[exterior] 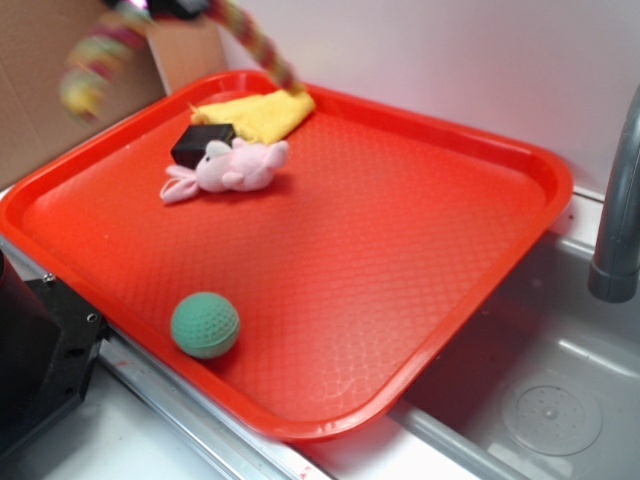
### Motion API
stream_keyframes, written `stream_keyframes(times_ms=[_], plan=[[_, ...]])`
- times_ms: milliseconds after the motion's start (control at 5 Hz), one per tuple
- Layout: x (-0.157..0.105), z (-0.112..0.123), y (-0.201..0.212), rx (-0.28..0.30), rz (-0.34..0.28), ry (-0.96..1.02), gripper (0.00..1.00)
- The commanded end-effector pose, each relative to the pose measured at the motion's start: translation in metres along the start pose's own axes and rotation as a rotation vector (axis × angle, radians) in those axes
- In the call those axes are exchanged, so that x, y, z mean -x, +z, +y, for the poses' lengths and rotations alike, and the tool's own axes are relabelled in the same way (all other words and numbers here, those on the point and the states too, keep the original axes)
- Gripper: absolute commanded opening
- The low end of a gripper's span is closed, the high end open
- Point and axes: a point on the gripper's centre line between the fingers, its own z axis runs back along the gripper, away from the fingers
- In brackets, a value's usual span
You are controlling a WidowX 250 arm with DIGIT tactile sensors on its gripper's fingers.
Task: Grab the multicolored rope.
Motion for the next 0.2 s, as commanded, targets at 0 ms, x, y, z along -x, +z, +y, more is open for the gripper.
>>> stream_keyframes(times_ms=[0], plan=[[0.0115,0.0179,0.0199,0.002,-0.055,0.059,0.00]])
